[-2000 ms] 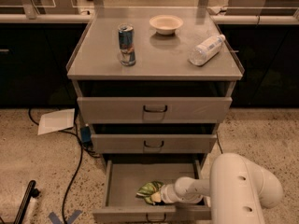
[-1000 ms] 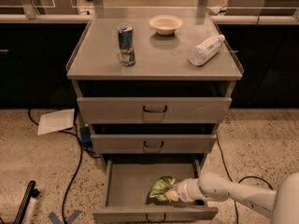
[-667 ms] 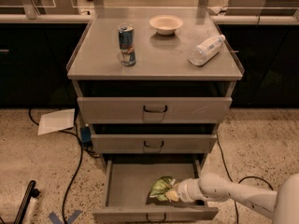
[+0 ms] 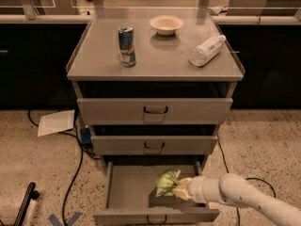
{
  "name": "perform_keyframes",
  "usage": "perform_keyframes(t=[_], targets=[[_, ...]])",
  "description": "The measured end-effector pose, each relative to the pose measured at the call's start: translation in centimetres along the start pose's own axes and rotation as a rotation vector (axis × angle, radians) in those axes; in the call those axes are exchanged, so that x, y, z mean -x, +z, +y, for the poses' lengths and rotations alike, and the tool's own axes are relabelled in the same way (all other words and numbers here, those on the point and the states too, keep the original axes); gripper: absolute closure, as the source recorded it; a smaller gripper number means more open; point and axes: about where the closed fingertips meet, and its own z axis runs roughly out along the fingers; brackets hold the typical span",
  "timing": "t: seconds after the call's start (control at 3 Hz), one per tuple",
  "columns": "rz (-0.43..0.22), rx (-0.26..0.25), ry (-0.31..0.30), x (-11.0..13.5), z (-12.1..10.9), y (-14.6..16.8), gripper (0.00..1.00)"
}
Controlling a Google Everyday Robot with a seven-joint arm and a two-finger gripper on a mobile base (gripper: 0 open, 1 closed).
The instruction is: Pick green jalapeno chip bag from bottom drawer and place on counter
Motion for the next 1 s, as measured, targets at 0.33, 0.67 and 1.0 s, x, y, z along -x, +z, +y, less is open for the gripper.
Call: perform_keyframes(t=[0.33,0.67,1.0], targets=[[-0.093,-0.047,-0.096,4.6,1.3,-6.4,1.00],[-0.165,-0.099,-0.161,7.6,2.2,-10.5,1.00],[-0.165,-0.099,-0.161,7.6,2.2,-10.5,1.00]])
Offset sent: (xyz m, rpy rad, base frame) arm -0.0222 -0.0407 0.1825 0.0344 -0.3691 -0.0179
